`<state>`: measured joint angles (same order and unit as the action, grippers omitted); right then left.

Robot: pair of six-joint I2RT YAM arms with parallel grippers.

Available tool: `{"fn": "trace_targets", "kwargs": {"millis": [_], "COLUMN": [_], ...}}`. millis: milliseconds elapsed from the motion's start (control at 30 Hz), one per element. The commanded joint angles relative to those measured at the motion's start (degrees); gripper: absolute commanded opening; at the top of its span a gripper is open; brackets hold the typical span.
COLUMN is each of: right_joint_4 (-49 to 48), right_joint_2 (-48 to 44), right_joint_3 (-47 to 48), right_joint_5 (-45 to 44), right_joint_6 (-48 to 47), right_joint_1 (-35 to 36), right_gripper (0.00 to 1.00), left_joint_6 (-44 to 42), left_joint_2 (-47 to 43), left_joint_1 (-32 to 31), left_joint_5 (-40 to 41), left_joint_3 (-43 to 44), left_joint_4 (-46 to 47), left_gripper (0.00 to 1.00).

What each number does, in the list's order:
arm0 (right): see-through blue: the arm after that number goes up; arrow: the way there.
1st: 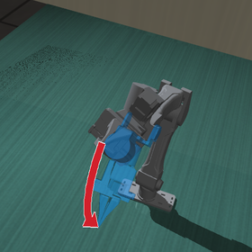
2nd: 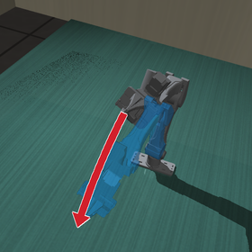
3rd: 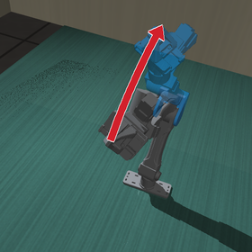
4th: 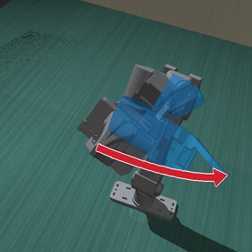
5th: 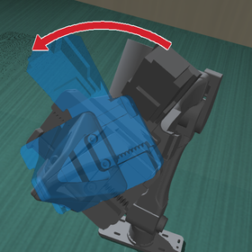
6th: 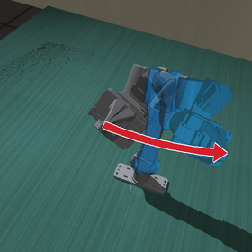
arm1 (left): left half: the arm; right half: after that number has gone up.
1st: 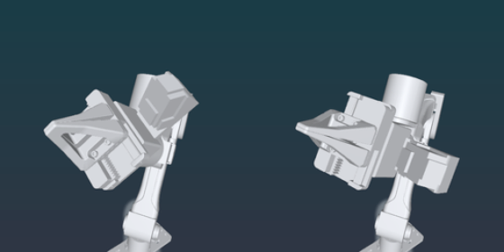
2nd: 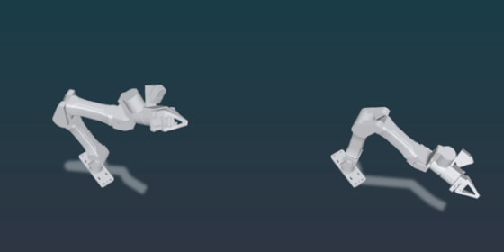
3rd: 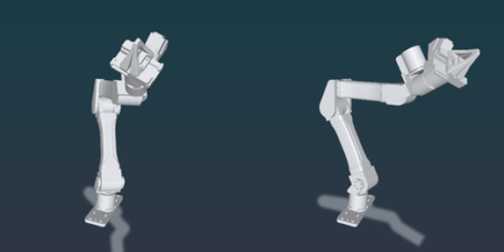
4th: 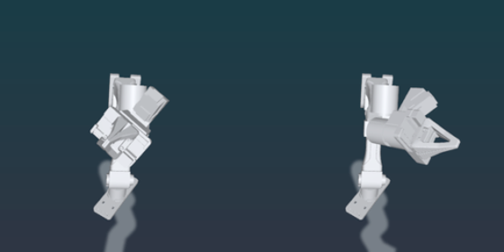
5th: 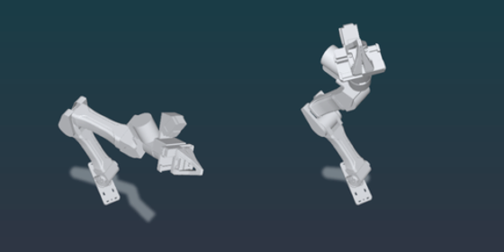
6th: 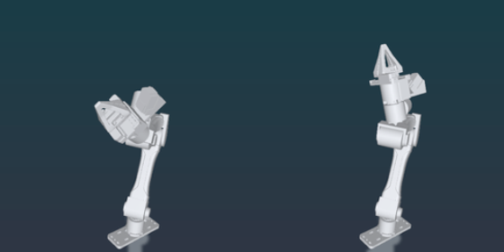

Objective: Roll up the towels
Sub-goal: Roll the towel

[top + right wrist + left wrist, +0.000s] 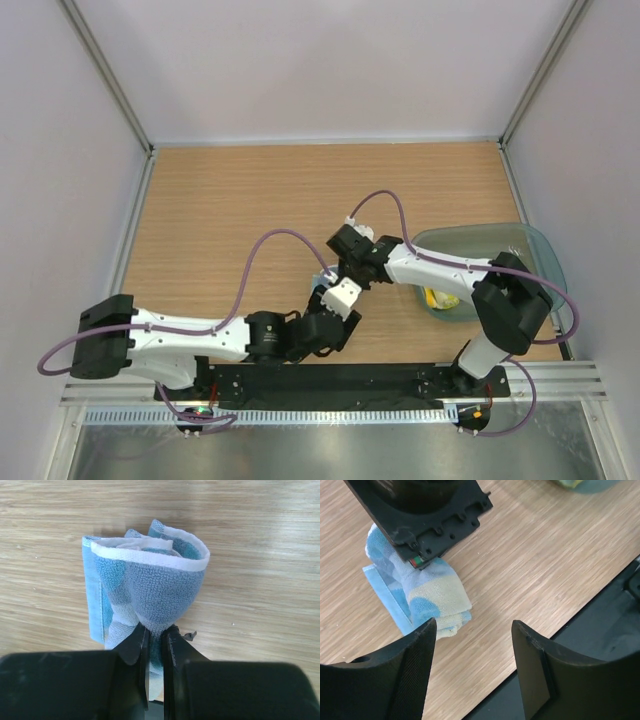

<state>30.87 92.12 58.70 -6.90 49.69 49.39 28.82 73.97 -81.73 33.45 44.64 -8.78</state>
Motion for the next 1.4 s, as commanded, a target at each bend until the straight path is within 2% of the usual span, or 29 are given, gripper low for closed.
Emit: {"fn": "trace_targets", "kwargs": {"millis": [0,300,500,700,867,1000,1067,1100,1167,1200,1233,1367], "right_joint_4": [4.4,5.1,5.3,6.5,6.4,5.5,5.4,5.3,4.8,4.3,4.1,3.9], "right_joint_2": [0.2,0.5,0.7,0.3,0.3,0.1,-0.3,-0.4,-0.8,-1.1,-1.3,-3.3], "right_joint_3": [2.9,3.8,4.2,5.3,5.8,5.2,5.0,4.8,4.5,4.1,3.7,4.1], "right_joint_5": [0.5,1.3,1.7,1.9,2.5,4.0,4.5,4.7,6.0,6.3,6.2,8.6], "right_joint_6": [0.2,0.6,0.4,0.0,-0.2,-0.2,-0.1,-0.2,-0.4,-0.4,-0.5,-1.3], "right_joint_1": [0.2,0.2,0.2,0.2,-0.1,-1.2,-1.7,-2.4,-3.2,-4.3,-5.0,-9.6], "right_gripper": [0.01,0.01,0.01,0.04,0.09,0.12,0.16,0.2,0.34,0.4,0.49,0.69], "left_joint_6": [-2.8,-10.5,-10.1,-2.9,3.3,5.9,6.5,7.1,7.7,7.9,8.0,8.1], "left_joint_2": [-0.2,11.4,19.6,20.5,19.3,17.1,16.3,15.7,15.0,14.6,13.5,10.1], "left_joint_1": [-1.3,-3.3,-3.3,-3.3,-3.0,-1.6,-0.4,0.3,2.5,3.5,4.3,8.7], "left_joint_5": [7.1,12.4,15.9,16.1,14.7,10.6,8.2,6.9,3.3,2.0,0.9,-5.7], "left_joint_3": [-1.4,3.8,8.4,7.9,6.1,4.9,4.1,3.2,2.2,1.6,0.4,-3.2], "left_joint_4": [7.3,8.5,5.3,-0.5,-5.5,-7.4,-7.5,-7.3,-7.0,-6.6,-5.8,-3.0], "left_gripper": [0.63,0.7,0.69,0.45,0.45,0.47,0.43,0.35,0.28,0.21,0.19,0.12]}}
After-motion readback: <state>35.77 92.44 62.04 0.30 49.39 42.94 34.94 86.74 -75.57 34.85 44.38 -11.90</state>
